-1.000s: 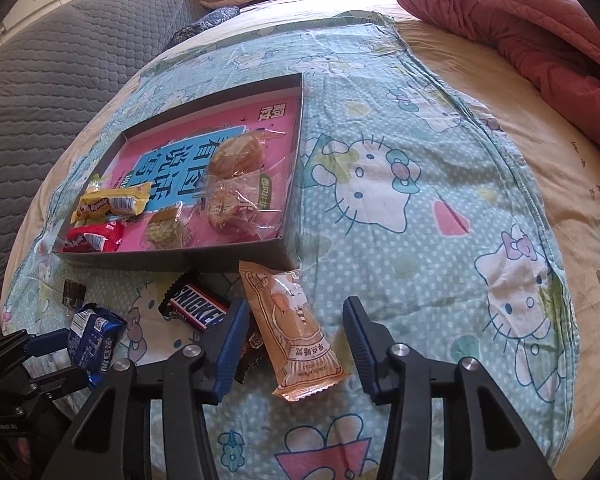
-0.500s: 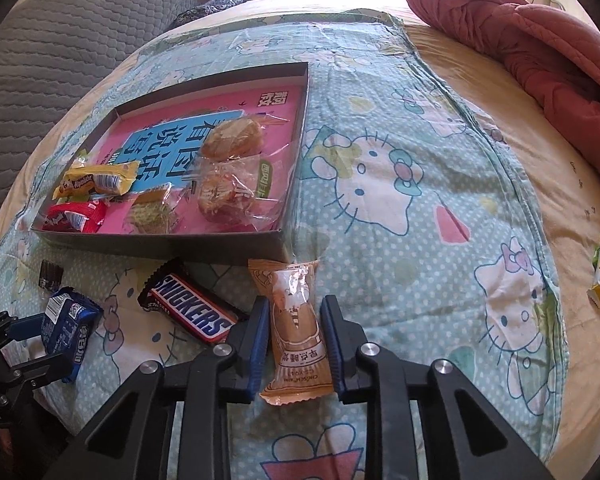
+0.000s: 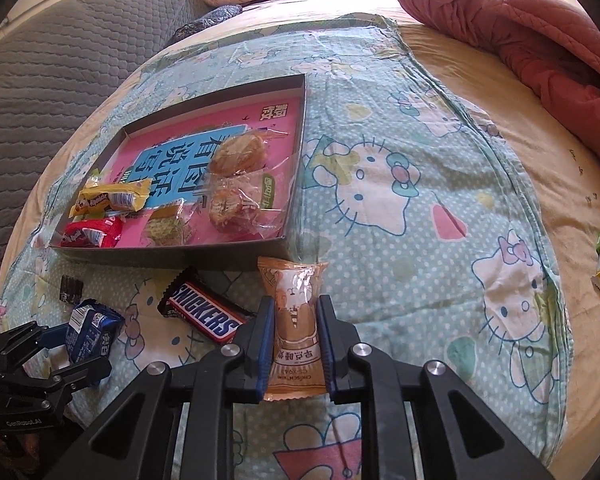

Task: Organize snacks
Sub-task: 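Grasp the blue biscuit pack with left tool while right tool grasps tan pastry, then carry the blue pack with left tool while right tool carries pastry over tray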

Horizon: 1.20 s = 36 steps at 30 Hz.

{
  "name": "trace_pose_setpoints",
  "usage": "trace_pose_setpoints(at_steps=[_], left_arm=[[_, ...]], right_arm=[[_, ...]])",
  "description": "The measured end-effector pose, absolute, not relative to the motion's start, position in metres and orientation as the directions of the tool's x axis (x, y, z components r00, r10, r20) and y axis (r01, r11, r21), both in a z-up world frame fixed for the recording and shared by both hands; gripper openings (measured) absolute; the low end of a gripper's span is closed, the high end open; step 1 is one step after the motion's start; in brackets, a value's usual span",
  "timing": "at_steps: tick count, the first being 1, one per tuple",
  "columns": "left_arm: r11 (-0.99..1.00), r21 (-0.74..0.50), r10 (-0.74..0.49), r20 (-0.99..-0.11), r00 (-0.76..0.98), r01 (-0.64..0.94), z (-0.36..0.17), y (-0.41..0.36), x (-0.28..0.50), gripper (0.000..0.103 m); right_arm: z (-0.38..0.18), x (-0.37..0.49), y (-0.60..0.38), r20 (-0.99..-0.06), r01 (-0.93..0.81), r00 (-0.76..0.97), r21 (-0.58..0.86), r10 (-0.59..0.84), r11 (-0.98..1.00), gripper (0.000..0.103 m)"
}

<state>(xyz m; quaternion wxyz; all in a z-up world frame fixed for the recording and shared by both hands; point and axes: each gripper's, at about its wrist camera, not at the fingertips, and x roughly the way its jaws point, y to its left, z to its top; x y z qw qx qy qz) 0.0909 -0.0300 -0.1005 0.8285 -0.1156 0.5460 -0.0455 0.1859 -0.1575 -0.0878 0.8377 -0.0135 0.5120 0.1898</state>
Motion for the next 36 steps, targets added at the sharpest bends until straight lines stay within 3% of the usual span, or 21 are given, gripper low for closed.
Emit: trace_pose_setpoints(at_steps=[1,20,36], left_arm=[[0.972,-0.230,-0.191,-0.896,0.401,-0.050,-0.101,-0.031,0.092,0.058],[0.963,-0.270,-0.240,-0.860,0.450,-0.004,-0.077,-0.031,0.079,0.058],[0.965,-0.263,-0.216,-0.832,0.510,-0.020,-0.056,-0.018,0.074,0.058]], right_arm=[[-0.088,0.186,-0.157,-0.863,-0.332,0.405,0.170,0.303,0.928,0.021],[-0.071,0.174,-0.159,-0.801,-0.362,0.418,0.287,0.430,0.887,0.021],[-0.058,0.155,-0.128,-0.761,-0.480,0.425,0.269,0.490,0.835,0.021]])
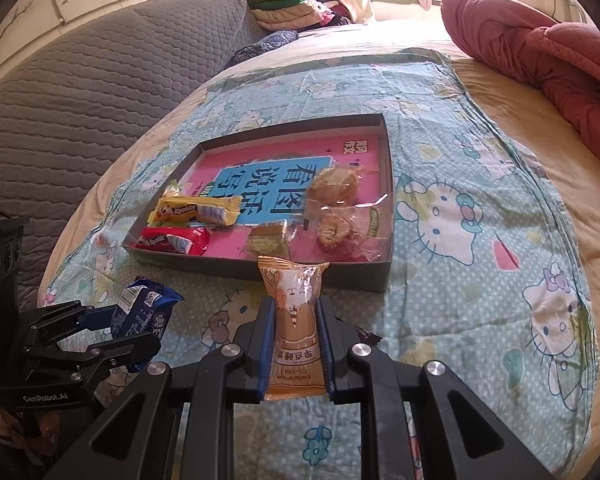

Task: Organize snacks
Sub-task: 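Carry the blue pack with left tool while right tool carries pastry over tray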

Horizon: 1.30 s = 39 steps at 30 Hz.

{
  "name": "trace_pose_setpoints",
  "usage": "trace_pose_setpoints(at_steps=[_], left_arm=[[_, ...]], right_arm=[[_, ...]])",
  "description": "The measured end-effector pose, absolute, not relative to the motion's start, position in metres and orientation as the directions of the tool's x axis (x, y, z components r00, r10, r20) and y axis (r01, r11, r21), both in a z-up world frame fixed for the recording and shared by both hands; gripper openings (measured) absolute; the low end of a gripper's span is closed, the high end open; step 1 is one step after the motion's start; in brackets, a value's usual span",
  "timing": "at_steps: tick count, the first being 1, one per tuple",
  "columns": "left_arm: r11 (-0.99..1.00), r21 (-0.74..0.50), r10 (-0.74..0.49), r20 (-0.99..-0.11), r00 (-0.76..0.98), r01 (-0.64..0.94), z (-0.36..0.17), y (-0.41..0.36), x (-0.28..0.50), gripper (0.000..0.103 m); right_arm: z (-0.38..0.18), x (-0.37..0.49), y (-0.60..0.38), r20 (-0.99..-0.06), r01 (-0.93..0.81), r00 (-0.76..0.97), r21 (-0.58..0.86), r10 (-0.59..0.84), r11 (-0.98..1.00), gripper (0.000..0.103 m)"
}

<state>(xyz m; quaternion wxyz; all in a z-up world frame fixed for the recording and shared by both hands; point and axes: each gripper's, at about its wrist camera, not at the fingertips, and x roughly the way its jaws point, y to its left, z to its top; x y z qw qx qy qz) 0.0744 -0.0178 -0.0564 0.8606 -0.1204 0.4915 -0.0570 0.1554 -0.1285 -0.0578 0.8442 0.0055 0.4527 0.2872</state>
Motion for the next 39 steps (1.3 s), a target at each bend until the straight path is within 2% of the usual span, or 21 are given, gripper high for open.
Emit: trace_pose_setpoints(at_steps=[14,39], left_arm=[[0.966,-0.257,-0.191,-0.802,0.566,-0.038,-0.043,-0.007,0.075,0.058],[0.970,-0.239,-0.158,-0.739,0.656,-0.036,-0.025,0.008,0.093,0.058]], right_arm=[[-0.036,0.136,-0.102,-0.684,-0.582,0.448,0.265,0.575,0.769,0.021],[-0.031,0.147,-0.097,-0.641,-0.584,0.483,0.271,0.596,0.765,0.021]])
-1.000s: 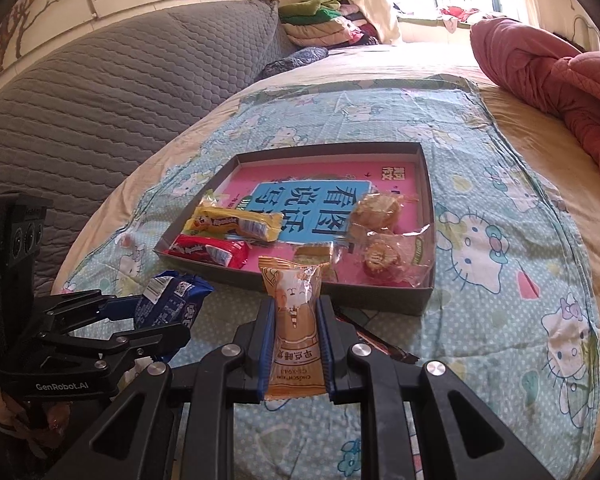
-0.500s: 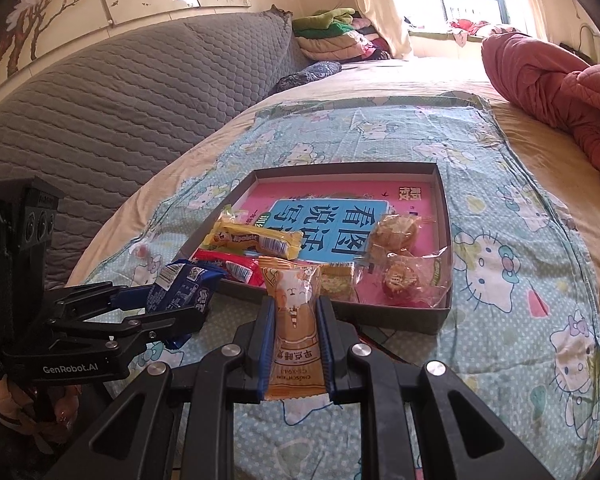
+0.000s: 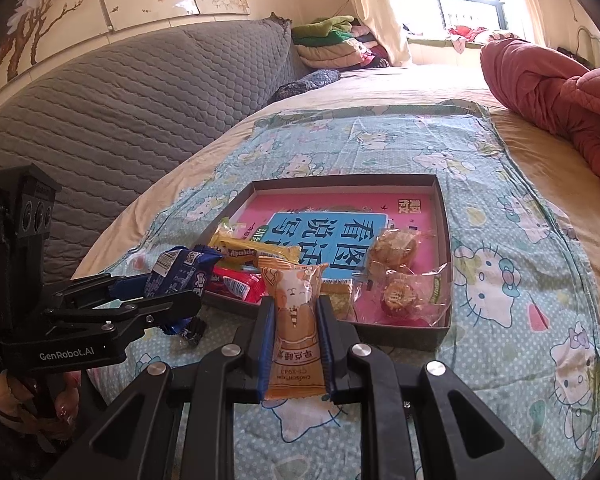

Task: Organize snacks
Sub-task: 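Carry the blue pack with left tool while right tool carries pastry over tray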

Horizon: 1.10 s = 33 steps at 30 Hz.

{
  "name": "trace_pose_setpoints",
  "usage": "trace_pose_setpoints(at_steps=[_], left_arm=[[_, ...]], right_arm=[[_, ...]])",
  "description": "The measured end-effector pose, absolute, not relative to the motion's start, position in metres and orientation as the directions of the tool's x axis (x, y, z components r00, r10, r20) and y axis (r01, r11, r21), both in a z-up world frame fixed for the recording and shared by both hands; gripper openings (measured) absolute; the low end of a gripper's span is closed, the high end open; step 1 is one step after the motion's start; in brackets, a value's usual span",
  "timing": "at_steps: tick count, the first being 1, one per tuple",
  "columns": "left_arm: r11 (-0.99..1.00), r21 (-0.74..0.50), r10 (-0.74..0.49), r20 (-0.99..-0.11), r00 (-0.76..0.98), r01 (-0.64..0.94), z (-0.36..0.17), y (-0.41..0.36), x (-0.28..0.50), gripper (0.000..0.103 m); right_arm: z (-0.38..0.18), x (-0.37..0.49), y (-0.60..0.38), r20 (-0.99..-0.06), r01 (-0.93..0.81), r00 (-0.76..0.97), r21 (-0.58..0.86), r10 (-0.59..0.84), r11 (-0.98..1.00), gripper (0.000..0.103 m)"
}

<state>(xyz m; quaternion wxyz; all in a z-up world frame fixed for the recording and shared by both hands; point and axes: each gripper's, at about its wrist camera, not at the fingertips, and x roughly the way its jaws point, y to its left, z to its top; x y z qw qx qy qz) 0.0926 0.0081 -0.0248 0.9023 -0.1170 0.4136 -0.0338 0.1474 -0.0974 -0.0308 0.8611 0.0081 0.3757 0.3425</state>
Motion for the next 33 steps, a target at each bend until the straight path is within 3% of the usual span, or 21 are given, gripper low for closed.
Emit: trace_pose_setpoints(at_steps=[33], left_arm=[[0.971,-0.238,-0.154,-0.723,0.673,-0.032,-0.035,0.019,0.131,0.058]], right_arm=[[-0.029,0.190,-0.096,-0.605,-0.539,0.553,0.263,0.572,0.800,0.021]])
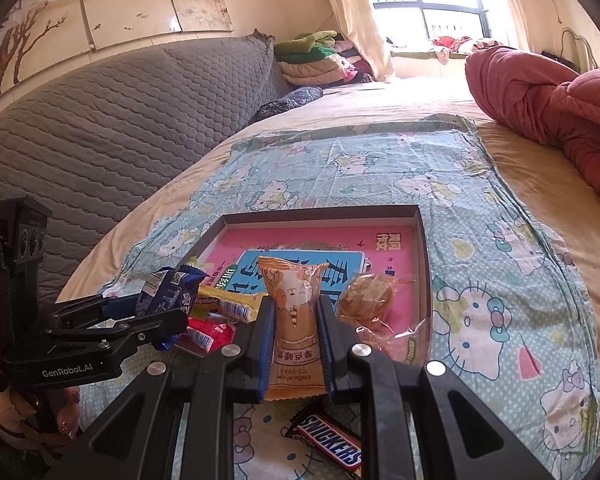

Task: Organize snacks
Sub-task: 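Carry the blue pack with left tool while right tool carries pastry over tray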

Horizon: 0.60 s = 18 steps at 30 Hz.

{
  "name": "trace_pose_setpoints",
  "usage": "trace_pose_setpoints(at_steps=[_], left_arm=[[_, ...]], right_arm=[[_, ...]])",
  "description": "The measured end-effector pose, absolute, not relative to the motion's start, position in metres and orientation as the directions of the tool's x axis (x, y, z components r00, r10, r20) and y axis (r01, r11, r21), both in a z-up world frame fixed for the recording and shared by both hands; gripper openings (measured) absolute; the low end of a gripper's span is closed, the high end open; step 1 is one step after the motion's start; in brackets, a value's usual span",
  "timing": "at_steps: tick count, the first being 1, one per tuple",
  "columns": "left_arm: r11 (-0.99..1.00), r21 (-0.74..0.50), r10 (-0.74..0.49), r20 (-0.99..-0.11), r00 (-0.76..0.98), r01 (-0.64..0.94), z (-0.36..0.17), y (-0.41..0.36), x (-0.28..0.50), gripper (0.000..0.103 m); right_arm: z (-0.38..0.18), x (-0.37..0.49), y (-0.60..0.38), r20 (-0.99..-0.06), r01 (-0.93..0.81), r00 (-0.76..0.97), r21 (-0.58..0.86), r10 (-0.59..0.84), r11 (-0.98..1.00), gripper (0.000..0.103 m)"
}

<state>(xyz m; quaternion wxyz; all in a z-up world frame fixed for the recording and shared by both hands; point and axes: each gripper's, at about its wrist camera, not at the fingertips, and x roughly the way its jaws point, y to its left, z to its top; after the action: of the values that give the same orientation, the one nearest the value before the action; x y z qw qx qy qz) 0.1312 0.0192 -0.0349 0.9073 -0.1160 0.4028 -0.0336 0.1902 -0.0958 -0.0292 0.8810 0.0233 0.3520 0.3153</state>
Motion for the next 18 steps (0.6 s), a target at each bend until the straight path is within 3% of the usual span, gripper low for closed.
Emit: trace_pose_setpoints(at_steps=[18], left_arm=[[0.973,-0.230,-0.165,-0.736,0.657,-0.012,-0.047,0.014,0.153,0.058]], right_arm=[[-0.038,0.205,-0.087,-0.623,-0.531,0.552,0.251,0.555,0.810,0.021]])
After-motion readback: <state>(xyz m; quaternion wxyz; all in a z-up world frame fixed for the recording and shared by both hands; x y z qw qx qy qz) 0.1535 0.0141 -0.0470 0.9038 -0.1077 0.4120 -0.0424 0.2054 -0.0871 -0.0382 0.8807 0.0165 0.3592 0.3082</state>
